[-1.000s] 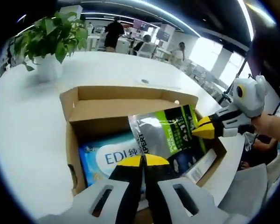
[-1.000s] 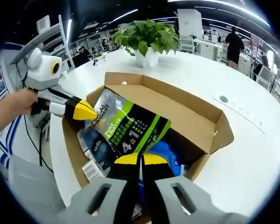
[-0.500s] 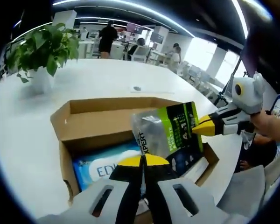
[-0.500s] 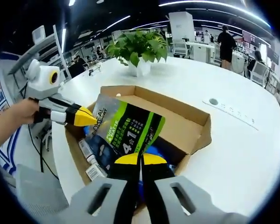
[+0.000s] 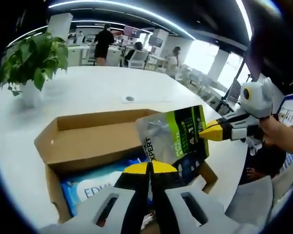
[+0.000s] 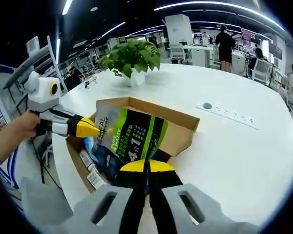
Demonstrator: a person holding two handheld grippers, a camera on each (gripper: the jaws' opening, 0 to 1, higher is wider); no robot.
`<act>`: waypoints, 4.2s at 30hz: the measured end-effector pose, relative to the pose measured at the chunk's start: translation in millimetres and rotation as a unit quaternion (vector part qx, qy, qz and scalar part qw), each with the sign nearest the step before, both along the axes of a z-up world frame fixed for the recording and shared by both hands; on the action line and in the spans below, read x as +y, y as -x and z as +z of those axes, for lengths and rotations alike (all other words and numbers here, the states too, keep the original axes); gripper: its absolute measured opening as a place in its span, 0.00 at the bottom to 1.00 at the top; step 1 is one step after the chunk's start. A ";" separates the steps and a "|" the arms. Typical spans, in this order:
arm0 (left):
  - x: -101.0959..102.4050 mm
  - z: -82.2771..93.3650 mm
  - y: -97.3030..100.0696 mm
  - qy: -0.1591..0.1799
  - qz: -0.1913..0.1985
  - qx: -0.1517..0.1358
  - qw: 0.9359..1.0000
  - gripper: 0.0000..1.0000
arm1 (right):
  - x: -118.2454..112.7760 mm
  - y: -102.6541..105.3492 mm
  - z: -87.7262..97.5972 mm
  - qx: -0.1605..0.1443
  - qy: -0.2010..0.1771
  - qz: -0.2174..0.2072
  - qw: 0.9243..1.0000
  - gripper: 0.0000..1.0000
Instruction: Operate the shoe box by opening the lid, removing the specified soft item, and placing it in the target area until the item is outside and the box remains undamaged.
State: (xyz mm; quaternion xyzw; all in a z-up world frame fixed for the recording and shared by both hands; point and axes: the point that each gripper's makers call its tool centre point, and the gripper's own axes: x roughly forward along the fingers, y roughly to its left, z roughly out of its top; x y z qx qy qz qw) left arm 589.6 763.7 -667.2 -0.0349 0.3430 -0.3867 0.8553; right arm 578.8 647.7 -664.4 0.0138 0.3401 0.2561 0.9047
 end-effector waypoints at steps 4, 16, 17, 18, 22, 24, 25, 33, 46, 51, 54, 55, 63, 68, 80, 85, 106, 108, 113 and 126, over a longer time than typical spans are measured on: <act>-12.8 1.9 2.1 0.006 -0.010 0.001 1.000 0.00 | -13.5 2.7 0.9 0.002 -0.001 -0.013 1.000 0.00; -48.8 1.2 6.7 0.009 -0.038 0.005 0.999 0.00 | -51.9 12.4 0.3 0.008 0.004 -0.046 0.999 0.00; -51.0 1.4 6.1 0.009 -0.040 0.005 0.999 0.00 | -53.3 12.4 0.1 0.009 0.004 -0.047 0.999 0.00; -53.4 1.5 5.7 0.010 -0.043 0.005 0.999 0.00 | -57.3 12.8 -0.2 0.009 0.005 -0.051 0.999 0.00; -65.9 0.8 5.0 0.010 -0.053 0.006 0.999 0.00 | -68.8 14.6 -1.1 0.011 0.007 -0.061 0.998 0.00; -73.0 0.3 6.1 0.010 -0.058 0.007 0.998 0.00 | -75.4 15.8 -3.1 0.014 0.009 -0.067 0.998 0.00; -76.8 -0.3 6.5 0.010 -0.061 0.008 0.998 0.00 | -79.4 16.9 -4.1 0.016 0.010 -0.070 0.997 0.00; -101.5 -1.5 10.5 0.014 -0.079 0.011 0.997 0.00 | -105.2 20.3 -9.3 0.021 0.022 -0.091 0.995 0.00; -133.6 -8.8 17.2 0.011 -0.107 0.016 0.994 0.00 | -135.6 23.7 -23.2 0.032 0.040 -0.114 0.992 0.00; -143.6 -13.1 18.4 0.007 -0.117 0.018 0.993 0.00 | -145.0 24.5 -28.8 0.036 0.047 -0.121 0.991 0.00; -149.6 -17.0 18.2 -0.001 -0.127 0.018 0.992 0.00 | -151.9 24.0 -32.5 0.039 0.049 -0.125 0.990 0.00; -152.0 -20.0 18.5 -0.009 -0.135 0.017 0.991 0.00 | -153.3 24.3 -33.6 0.040 0.049 -0.126 0.990 0.00; -164.5 -38.6 22.6 -0.053 -0.168 0.015 0.984 0.00 | -164.3 24.2 -46.1 0.050 0.060 -0.134 0.988 0.00; -169.9 -52.1 21.1 -0.077 -0.181 0.014 0.980 0.00 | -169.5 22.8 -56.1 0.053 0.070 -0.138 0.986 0.00; -186.0 -62.6 13.7 -0.143 -0.231 -0.017 0.962 0.00 | -182.7 15.4 -75.7 0.058 0.083 -0.154 0.983 0.00; -190.3 -70.0 12.8 -0.185 -0.263 -0.038 0.946 0.00 | -187.0 12.1 -83.5 0.059 0.088 -0.157 0.982 0.00; -202.2 -108.8 8.8 -0.278 -0.325 -0.059 0.902 0.00 | -197.6 4.4 -111.0 0.059 0.099 -0.156 0.981 0.00; -202.8 -110.2 7.8 -0.285 -0.328 -0.064 0.898 0.00 | -197.7 3.5 -112.8 0.060 0.100 -0.156 0.981 0.00; -202.9 -115.3 5.7 -0.298 -0.334 -0.076 0.891 0.00 | -197.0 1.7 -117.3 0.061 0.100 -0.154 0.981 0.00; -202.2 -122.7 -0.4 -0.315 -0.340 -0.099 0.881 0.00 | -196.3 1.4 -128.2 0.070 0.109 -0.144 0.981 0.00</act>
